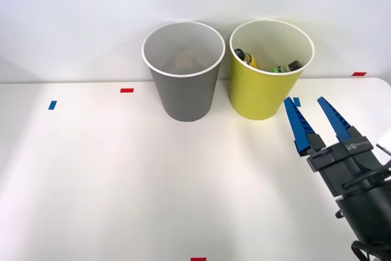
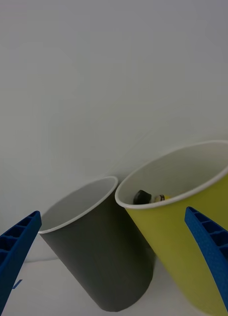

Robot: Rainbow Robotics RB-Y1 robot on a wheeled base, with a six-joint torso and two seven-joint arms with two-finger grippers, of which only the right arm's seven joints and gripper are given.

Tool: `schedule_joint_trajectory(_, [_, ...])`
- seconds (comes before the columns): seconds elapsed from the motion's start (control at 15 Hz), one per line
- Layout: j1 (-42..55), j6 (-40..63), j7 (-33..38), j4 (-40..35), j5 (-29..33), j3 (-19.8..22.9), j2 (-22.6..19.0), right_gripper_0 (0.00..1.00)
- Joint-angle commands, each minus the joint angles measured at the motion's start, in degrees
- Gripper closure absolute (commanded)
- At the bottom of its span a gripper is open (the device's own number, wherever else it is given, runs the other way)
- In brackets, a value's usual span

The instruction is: Put cans in the gray bin, plastic bottles in the light green bin

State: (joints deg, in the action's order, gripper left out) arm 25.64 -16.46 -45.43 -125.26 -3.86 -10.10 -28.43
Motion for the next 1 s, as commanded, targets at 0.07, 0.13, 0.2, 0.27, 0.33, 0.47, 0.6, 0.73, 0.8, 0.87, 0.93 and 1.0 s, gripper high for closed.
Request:
schedule_joint_trajectory(0.07, [2.8, -1.6, -1.4, 2.7, -0.6, 1.1, 0.6, 0.00])
schedule_joint_trajectory(0.13, [2.3, -4.8, -1.8, 5.9, -1.2, 1.1, 0.9, 0.00])
schedule_joint_trajectory(0.2, [1.4, -8.9, -2.6, 10.0, -2.7, 1.1, 0.9, 0.00])
schedule_joint_trajectory(0.27, [0.8, -12.2, -3.4, 13.4, -3.4, 1.0, 0.9, 0.00])
schedule_joint_trajectory(0.33, [0.3, -14.8, -7.3, 16.2, -4.5, 0.8, 1.0, 0.00])
schedule_joint_trajectory(0.47, [0.5, -17.3, -16.1, 19.2, -11.1, -0.9, 0.5, 0.00])
schedule_joint_trajectory(0.6, [0.4, -20.4, -24.3, 22.7, -15.6, -2.5, 0.8, 0.00])
schedule_joint_trajectory(0.73, [0.7, -21.3, -27.2, 23.9, -16.4, -2.6, 2.3, 0.00])
schedule_joint_trajectory(0.8, [1.3, -21.5, -27.3, 23.9, -16.0, -2.2, 4.2, 0.00])
schedule_joint_trajectory(0.87, [1.9, -21.8, -27.5, 23.9, -15.4, -2.0, 5.8, 0.00])
schedule_joint_trajectory(0.93, [2.1, -22.0, -27.7, 23.9, -15.0, -2.0, 6.4, 0.00])
schedule_joint_trajectory(1.0, [2.5, -22.3, -27.8, 23.9, -14.4, -2.0, 6.8, 0.00])
